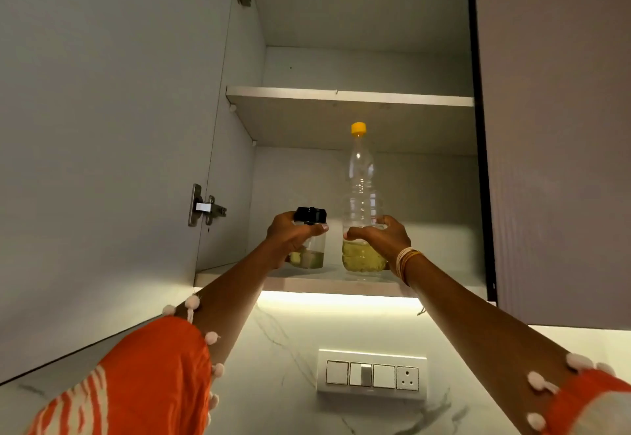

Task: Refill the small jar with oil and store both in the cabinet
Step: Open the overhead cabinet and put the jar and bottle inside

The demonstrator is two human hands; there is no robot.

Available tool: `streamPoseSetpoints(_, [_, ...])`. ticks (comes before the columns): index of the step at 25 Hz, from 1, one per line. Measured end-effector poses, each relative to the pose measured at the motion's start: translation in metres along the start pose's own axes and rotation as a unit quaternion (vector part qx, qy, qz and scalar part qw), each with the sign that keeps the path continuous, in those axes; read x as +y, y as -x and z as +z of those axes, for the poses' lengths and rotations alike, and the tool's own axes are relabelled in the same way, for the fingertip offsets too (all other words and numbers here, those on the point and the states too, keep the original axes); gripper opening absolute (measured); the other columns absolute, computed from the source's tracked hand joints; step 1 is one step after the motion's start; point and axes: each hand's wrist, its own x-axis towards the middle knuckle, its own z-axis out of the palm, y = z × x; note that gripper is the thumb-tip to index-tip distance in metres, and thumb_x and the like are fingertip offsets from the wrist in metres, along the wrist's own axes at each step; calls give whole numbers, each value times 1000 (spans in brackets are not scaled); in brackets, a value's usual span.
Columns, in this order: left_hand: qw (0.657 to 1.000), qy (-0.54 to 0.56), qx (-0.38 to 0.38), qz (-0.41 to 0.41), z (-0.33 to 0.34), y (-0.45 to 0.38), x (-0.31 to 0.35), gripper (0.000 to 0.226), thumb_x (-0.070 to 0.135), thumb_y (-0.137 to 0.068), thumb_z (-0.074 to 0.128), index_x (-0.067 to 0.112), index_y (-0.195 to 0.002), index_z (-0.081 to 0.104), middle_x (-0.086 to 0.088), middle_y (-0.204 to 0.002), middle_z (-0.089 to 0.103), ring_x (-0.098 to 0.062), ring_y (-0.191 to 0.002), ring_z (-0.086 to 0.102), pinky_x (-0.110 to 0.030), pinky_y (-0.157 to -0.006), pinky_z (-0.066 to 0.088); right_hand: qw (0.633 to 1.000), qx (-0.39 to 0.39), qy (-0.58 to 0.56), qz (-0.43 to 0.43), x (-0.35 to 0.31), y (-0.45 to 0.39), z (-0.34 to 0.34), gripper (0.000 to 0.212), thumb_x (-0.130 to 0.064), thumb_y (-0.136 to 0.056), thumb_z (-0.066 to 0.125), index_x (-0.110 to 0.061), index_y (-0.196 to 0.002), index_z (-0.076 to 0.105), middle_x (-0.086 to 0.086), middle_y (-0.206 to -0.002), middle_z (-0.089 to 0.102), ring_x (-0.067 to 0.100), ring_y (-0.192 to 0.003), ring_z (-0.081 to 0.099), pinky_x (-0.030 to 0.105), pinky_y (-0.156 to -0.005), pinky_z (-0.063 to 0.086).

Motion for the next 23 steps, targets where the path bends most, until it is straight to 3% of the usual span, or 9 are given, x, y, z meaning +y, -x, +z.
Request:
streamPoseSetpoints(3, [1000,0,-8,-11,4,-11,-13,62,33,-76,80,11,-129,56,-12,-120,65,-29,-104,63,-33,-77,56,1000,-1,-1,14,12,-13,2,85,-44,-53,85,-22,-127,50,5,-124,58,29,-106,59,45,-88,54])
streamPoseSetpoints(7, [999,13,-21,-32,6,-21,-17,60,33,-75,81,12,-126,58,-11,-115,67,-29,-102,64,-42,-87,56,999,-20,-21,35,17,-25,3,74,-38,-56,86,-23,-119,49,3,-117,58,24,-99,58,28,-63,46])
streamPoseSetpoints(13, [999,-25,-36,-19,7,-17,-19,66,35,-80,76,12,-135,48,-14,-130,59,-32,-111,60,-34,-79,55,997,-52,-37,48,20,-25,2,75,-32,-66,84,-17,-128,45,6,-121,57,18,-88,59,25,-55,43])
streamPoseSetpoints(14, [999,-36,-34,-23,8,-15,-19,69,35,-79,76,12,-137,46,-14,-133,57,-32,-114,59,-37,-84,55,996,-57,-33,56,20,-21,2,80,-33,-65,85,-16,-131,42,8,-124,56,18,-88,59,27,-59,47])
streamPoseSetpoints(16, [996,-68,-38,-46,7,-11,-17,75,37,-77,78,10,-137,43,-14,-136,54,-33,-119,56,-46,-98,50,994,-76,27,79,19,-13,-2,101,-39,-62,87,-13,-140,28,12,-136,48,27,-108,57,35,-79,52])
streamPoseSetpoints(19, [986,-148,-50,-55,-3,2,-12,81,42,-76,78,6,-136,37,-17,-138,50,-33,-119,54,-44,-101,47,977,-104,164,89,13,2,-8,128,-46,-59,87,-11,-149,4,15,-149,31,37,-133,39,46,-107,40])
streamPoseSetpoints(23, [957,-291,-12,-9,-16,54,13,89,40,-81,74,4,-146,24,-21,-143,42,-35,-126,48,-39,-95,45,940,-100,316,79,-3,47,-24,119,-62,-66,75,-12,-149,6,20,-148,33,40,-133,39,50,-109,36])
